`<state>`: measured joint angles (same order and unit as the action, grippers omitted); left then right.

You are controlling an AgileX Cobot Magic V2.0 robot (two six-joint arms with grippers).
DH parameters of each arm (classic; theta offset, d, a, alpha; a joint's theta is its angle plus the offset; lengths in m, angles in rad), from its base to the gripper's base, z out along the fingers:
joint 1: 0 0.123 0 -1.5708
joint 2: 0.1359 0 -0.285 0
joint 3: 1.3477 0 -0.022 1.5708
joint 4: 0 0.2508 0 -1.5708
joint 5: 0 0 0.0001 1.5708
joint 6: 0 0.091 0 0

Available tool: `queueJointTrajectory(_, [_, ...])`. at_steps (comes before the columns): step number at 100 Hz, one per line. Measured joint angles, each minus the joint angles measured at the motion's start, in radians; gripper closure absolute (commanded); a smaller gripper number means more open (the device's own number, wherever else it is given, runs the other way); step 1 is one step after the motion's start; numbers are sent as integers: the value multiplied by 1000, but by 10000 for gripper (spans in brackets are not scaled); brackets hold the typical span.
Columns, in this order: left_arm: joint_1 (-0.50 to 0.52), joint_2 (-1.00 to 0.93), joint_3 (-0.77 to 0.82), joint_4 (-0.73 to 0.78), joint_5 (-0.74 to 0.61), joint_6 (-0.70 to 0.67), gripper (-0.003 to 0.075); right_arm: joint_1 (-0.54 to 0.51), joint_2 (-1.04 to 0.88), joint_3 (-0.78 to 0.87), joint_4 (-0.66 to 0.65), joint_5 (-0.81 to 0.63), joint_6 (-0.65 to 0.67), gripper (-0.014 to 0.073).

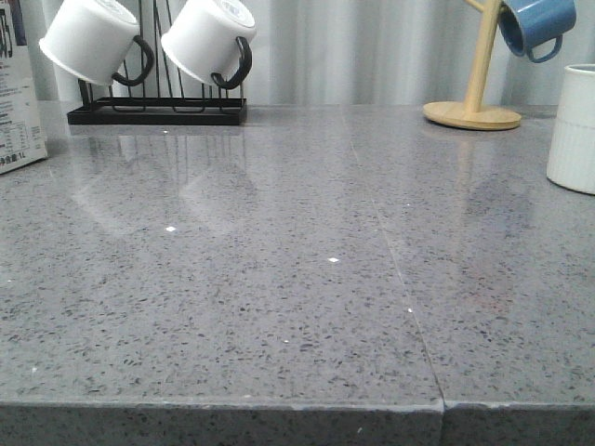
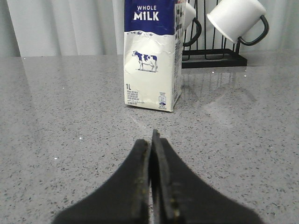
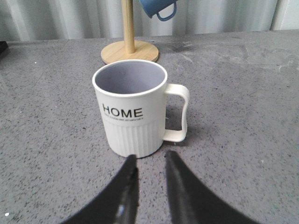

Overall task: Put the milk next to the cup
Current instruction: 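Move the right gripper to the white HOME mug and grasp its handle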

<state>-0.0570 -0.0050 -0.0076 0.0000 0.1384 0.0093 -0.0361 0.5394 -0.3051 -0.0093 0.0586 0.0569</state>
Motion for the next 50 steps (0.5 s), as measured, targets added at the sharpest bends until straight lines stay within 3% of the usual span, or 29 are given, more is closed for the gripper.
queueJointTrajectory(50, [0, 0, 0, 0, 0, 0, 741, -78, 434, -2, -1, -347, 0, 292])
